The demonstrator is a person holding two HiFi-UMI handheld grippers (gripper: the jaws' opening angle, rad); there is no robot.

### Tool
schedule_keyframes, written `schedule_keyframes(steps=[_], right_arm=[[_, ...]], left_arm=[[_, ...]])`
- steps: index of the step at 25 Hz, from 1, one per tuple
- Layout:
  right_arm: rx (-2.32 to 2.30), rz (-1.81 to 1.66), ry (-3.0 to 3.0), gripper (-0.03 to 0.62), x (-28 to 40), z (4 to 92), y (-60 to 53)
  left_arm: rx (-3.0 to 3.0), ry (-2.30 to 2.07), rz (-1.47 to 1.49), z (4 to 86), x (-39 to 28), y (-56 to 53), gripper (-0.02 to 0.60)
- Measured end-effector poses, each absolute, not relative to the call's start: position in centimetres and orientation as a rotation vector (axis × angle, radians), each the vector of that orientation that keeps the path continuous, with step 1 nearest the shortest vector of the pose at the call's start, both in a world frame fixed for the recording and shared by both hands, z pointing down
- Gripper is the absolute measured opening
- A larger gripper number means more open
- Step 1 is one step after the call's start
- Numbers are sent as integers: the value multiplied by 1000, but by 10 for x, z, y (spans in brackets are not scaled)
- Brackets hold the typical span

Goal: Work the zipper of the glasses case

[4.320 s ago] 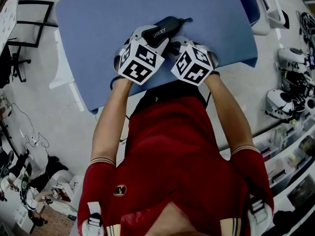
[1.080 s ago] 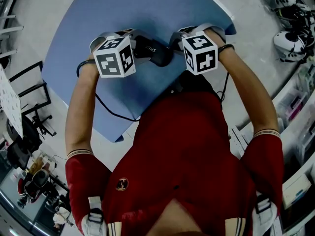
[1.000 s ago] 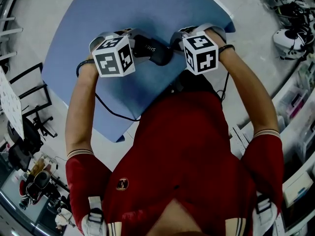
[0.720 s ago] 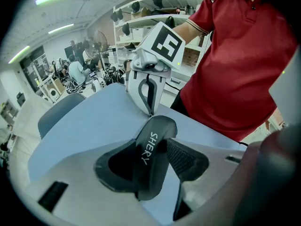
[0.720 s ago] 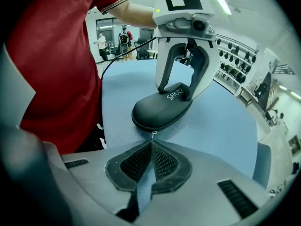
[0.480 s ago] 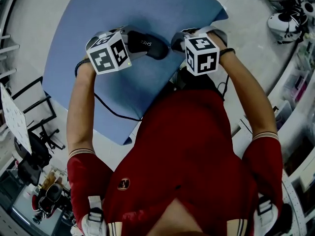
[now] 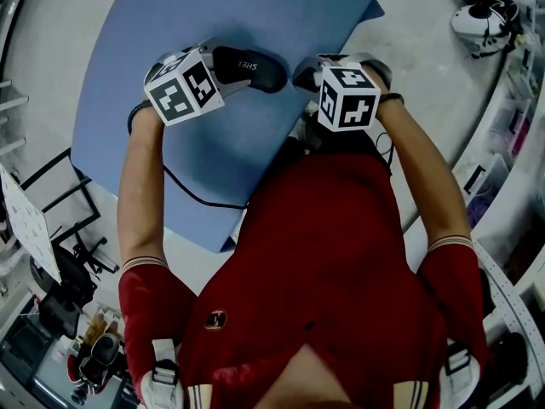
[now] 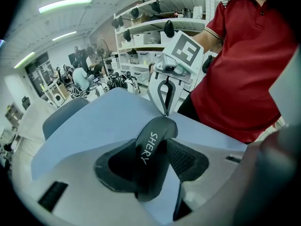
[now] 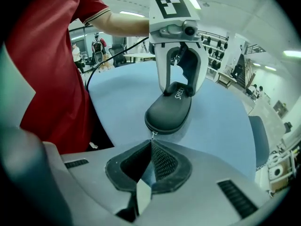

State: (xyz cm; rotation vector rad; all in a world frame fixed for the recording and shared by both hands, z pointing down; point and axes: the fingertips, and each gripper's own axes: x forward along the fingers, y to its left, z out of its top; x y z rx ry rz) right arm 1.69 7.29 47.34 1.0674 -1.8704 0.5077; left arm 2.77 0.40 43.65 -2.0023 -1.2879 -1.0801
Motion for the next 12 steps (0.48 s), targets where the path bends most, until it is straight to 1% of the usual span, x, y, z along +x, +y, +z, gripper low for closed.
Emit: schedule_keyframes(steps=[12], right_arm=[[1400,684,-1782,-2,-2,474,70]], left_arm=[[-2073,-1234,-1040,432,27,4,192]])
